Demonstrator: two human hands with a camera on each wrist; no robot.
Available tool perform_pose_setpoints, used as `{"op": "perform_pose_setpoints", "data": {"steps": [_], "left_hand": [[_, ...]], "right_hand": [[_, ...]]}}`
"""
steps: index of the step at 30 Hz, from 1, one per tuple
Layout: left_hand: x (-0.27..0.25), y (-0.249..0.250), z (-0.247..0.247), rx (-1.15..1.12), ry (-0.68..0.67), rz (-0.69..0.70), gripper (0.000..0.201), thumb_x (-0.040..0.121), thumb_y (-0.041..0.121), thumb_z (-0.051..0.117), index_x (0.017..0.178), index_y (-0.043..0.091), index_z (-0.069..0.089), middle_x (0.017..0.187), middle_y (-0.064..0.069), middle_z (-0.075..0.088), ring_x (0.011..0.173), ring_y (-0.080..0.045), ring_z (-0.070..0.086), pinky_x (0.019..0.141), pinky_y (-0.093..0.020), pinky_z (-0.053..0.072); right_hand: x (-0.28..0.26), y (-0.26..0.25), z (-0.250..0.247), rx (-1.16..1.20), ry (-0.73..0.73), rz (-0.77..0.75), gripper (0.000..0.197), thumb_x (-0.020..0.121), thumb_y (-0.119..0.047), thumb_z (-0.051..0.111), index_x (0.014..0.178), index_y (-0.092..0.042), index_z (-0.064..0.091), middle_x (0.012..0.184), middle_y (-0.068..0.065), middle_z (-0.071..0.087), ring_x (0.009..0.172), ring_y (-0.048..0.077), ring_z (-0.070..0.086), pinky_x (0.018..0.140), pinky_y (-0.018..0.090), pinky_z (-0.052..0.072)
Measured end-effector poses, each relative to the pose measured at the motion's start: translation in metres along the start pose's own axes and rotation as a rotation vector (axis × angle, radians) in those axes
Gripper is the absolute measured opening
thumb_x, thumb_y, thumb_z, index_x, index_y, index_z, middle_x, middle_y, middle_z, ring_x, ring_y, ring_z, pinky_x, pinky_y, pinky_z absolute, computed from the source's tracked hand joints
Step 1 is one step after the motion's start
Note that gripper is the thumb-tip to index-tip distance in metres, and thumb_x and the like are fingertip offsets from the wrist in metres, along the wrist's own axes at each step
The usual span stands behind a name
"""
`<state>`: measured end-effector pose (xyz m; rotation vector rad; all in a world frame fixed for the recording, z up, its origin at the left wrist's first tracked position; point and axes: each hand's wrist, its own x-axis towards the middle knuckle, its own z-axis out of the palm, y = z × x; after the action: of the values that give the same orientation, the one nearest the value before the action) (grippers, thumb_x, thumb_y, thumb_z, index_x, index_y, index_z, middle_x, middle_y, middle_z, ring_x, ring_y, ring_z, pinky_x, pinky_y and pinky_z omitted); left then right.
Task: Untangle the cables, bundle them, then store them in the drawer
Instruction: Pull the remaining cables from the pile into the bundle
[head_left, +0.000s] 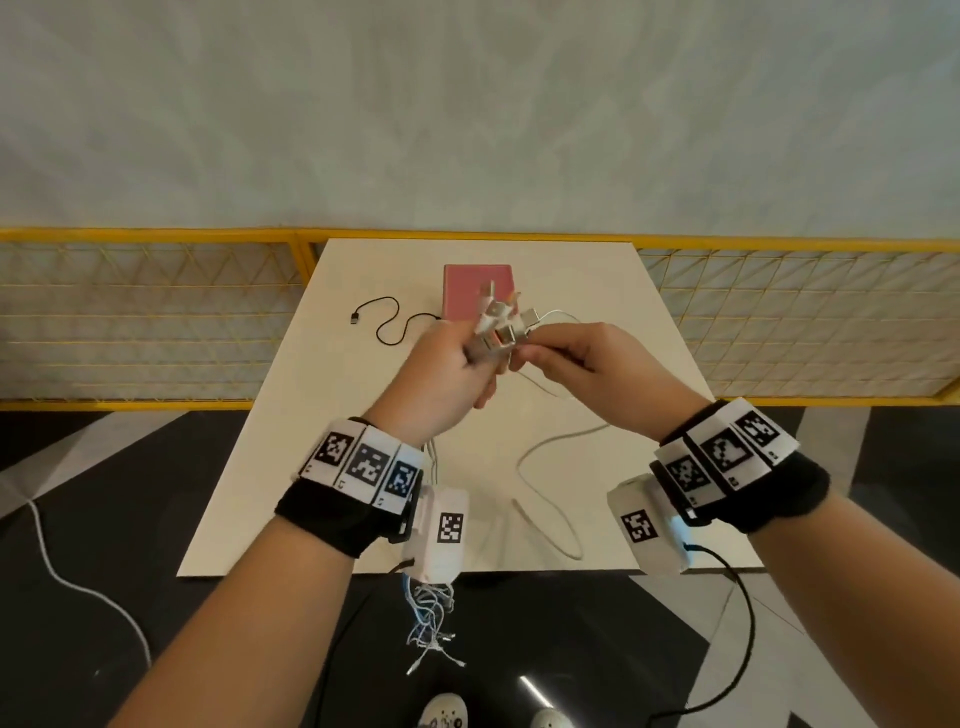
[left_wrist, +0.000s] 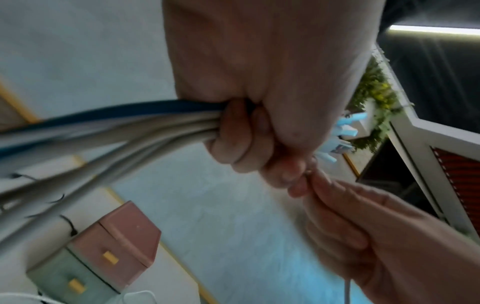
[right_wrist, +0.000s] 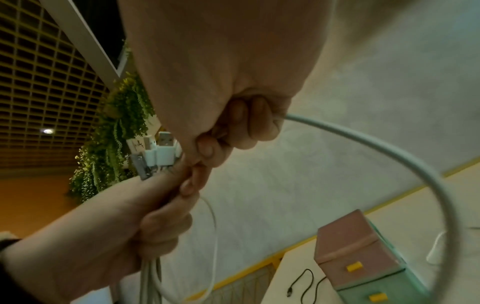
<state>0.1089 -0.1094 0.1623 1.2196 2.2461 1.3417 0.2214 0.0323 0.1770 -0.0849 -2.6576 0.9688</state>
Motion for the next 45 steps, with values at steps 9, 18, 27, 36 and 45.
{"op": "perform_pose_setpoints", "data": {"steps": [9,18,27,36,45], "left_hand": [[-0.023,0.010,-0.024,-0.125,0.313,0.020,0.012,0.099,0.025,0.053,0.094,0.032,0.061,0.054,-0.002,0.057,0.040,-0.003,0.046,0.050,-0.017,0.039],[-0.038,0.025,-0.010,-0.012,0.222,-0.017,0.030,0.096,0.022,0.059,0.067,0.015,0.058,0.057,-0.007,0.060,0.046,-0.014,0.051,0.050,-0.023,0.039],[-0.041,0.039,-0.030,-0.258,0.425,0.051,0.034,0.098,0.025,0.057,0.065,0.018,0.055,0.056,0.001,0.054,0.040,-0.006,0.046,0.044,-0.022,0.037],[-0.037,0.041,-0.049,-0.265,0.272,0.003,0.034,0.097,0.031,0.058,0.066,0.017,0.057,0.060,-0.001,0.056,0.038,-0.006,0.042,0.042,-0.017,0.033],[-0.047,0.032,-0.016,-0.115,-0.082,-0.124,0.041,0.097,0.031,0.056,0.063,0.007,0.055,0.036,0.005,0.043,0.032,-0.006,0.037,0.042,-0.016,0.033]], "right_hand": [[-0.042,0.013,0.018,0.096,-0.050,0.121,0.023,0.099,-0.030,0.042,0.097,-0.025,0.064,0.059,-0.003,0.037,0.053,0.012,0.031,0.056,0.027,0.031],[-0.051,0.008,0.035,0.198,-0.022,0.068,0.031,0.101,-0.031,0.033,0.099,-0.018,0.061,0.061,-0.002,0.038,0.055,0.010,0.034,0.060,0.023,0.034],[-0.058,0.047,0.072,0.235,-0.084,0.165,0.032,0.102,-0.035,0.026,0.104,-0.034,0.058,0.062,0.000,0.043,0.061,0.011,0.041,0.071,0.027,0.040],[-0.077,0.062,0.096,0.162,-0.383,0.356,0.033,0.100,-0.035,0.038,0.131,-0.036,0.046,0.084,-0.005,0.066,0.086,0.012,0.062,0.093,0.035,0.047],[-0.057,-0.017,0.058,0.341,-0.003,0.205,0.081,0.078,-0.032,0.074,0.144,-0.027,0.028,0.134,-0.010,0.050,0.118,-0.001,0.052,0.098,0.022,0.046]]}}
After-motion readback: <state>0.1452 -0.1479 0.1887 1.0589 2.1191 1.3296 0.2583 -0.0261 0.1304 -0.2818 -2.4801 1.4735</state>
